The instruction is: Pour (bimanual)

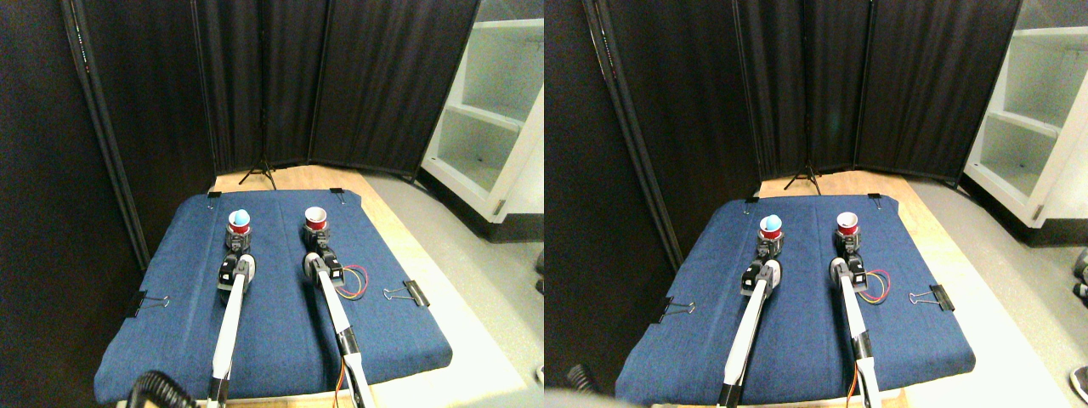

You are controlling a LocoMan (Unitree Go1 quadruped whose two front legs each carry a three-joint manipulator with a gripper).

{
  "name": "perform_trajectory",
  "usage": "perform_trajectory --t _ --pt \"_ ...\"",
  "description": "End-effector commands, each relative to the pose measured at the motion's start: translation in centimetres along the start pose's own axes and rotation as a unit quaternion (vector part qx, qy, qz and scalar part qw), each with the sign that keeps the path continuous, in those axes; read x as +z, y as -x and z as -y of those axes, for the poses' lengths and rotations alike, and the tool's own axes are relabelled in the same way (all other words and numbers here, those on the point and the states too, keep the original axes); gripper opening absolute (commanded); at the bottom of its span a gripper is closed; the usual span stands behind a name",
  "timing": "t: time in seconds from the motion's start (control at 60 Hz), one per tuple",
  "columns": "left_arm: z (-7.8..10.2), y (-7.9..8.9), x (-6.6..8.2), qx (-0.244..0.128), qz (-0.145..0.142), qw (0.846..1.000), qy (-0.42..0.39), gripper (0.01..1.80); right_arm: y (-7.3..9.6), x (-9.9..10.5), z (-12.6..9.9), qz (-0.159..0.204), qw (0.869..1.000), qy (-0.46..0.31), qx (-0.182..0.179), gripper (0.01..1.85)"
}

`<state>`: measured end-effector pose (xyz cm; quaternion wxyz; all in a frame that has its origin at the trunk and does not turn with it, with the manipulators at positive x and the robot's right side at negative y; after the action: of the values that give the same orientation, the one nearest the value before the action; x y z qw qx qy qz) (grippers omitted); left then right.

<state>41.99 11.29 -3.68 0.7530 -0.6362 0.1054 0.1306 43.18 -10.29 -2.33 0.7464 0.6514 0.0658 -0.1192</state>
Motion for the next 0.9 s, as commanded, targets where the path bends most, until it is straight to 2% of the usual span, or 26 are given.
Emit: perform_trajectory --t 0.017,0.233,0.367,0.6,0.7,0.9 --pt "-1.2 -0.2 -0.1 0.023 0.012 1.0 -0.009 0.33 0.1 0.3 0.1 0.014 1.0 0.023 0.007 0.35" --pt "-1.5 -0.2 -0.1 0.023 0.015 1.0 -0.015 0.33 0.3 0.6 0.5 0.017 1.0 0.016 0.004 0.35" --pt "-1.6 -0.1 0.0 0.024 0.02 0.999 -0.017 0.33 0.5 0.6 1.2 0.018 0.999 -0.029 -0.005 0.34" --pt "-1.6 -0.1 0.1 0.022 0.02 0.999 -0.018 0.33 0.7 0.7 2.0 0.027 1.0 -0.006 0.001 0.35" --pt "-1.5 0.0 0.1 0.023 0.022 0.999 -0.023 0.33 0.8 0.8 2.1 0.029 0.999 -0.037 -0.004 0.35" --pt "-1.6 0.0 0.2 0.02 0.025 0.999 -0.025 0.33 0.7 0.8 2.0 0.042 0.999 -0.009 -0.005 0.36"
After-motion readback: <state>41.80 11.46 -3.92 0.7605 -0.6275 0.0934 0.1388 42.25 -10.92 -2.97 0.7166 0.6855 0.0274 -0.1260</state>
